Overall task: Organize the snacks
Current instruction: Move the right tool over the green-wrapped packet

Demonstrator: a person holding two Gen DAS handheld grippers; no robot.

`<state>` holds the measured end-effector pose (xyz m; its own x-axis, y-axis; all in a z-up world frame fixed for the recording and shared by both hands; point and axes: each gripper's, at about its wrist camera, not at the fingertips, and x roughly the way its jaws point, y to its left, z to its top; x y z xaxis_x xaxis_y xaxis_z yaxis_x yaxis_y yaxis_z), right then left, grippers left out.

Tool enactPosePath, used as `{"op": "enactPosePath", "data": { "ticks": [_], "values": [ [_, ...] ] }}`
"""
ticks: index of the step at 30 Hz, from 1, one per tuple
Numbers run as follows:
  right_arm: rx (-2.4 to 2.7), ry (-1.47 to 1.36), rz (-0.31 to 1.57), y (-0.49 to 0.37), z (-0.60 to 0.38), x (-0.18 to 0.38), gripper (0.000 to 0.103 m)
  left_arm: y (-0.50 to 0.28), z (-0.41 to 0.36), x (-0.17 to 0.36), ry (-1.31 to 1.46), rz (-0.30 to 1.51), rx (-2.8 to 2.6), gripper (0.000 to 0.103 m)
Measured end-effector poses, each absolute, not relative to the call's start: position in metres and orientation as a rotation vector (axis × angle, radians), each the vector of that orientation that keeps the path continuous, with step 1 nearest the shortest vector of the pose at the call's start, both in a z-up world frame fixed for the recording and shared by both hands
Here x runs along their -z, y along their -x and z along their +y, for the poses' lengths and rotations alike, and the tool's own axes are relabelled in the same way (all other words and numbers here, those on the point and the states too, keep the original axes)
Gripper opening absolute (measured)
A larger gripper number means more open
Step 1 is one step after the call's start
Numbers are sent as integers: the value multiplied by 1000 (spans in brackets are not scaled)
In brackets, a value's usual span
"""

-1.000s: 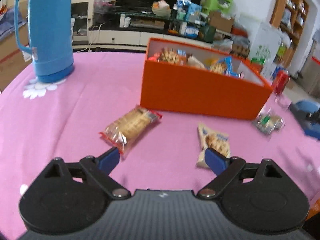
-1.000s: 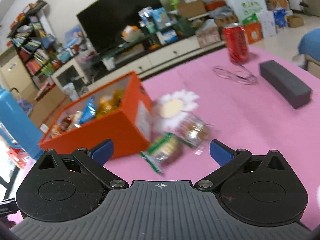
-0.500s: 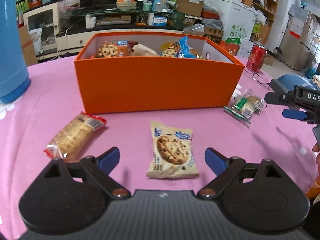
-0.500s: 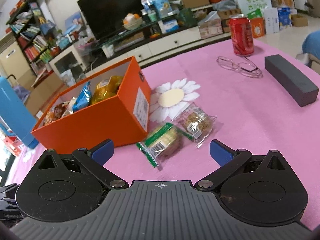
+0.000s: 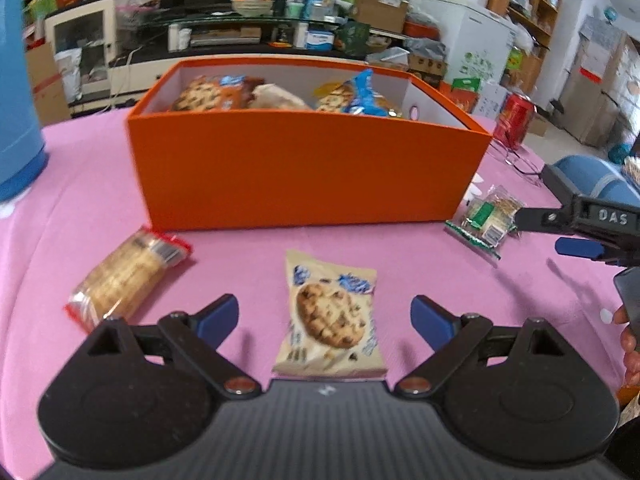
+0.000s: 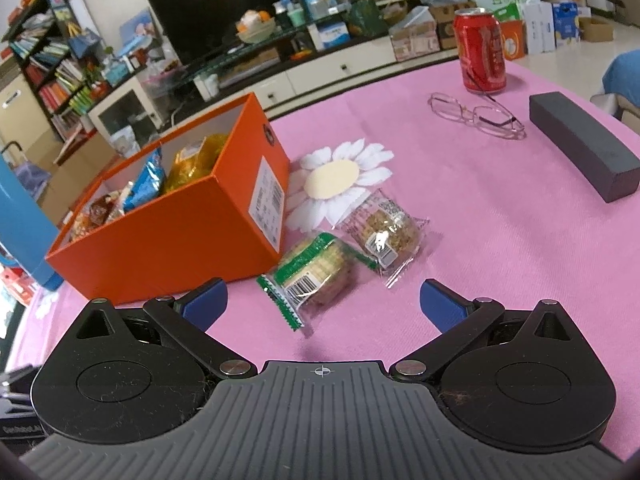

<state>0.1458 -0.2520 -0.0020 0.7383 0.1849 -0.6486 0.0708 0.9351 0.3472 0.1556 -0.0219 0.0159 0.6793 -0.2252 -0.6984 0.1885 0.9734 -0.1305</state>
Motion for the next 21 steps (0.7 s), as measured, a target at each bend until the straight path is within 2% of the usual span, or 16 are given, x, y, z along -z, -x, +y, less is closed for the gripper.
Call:
{"op": "enactPosePath", "data": {
  "ticks": [5, 9, 12, 15, 17, 21],
  "values": [
    [-58, -336, 766, -150, -248, 7, 93, -178, -37, -12, -24, 805, 240, 92],
    [-68, -273, 685, -148, -248, 0, 93, -181, -35, -3, -31, 812, 234, 91],
    [-97, -154, 639, -162, -246, -7, 93, -178, -25, 0, -16, 821, 235, 80],
    [-172, -20, 658, -179, -240, -4, 93, -174, -5, -2, 39, 832, 235, 80],
    [-236, 48, 697, -188, -233, 2, 93, -171, 9, -2, 62, 840, 226, 84],
    [-263, 59, 704, -198, -226, 7, 93, -170, 29, -5, 114, 838, 199, 87]
  ]
}}
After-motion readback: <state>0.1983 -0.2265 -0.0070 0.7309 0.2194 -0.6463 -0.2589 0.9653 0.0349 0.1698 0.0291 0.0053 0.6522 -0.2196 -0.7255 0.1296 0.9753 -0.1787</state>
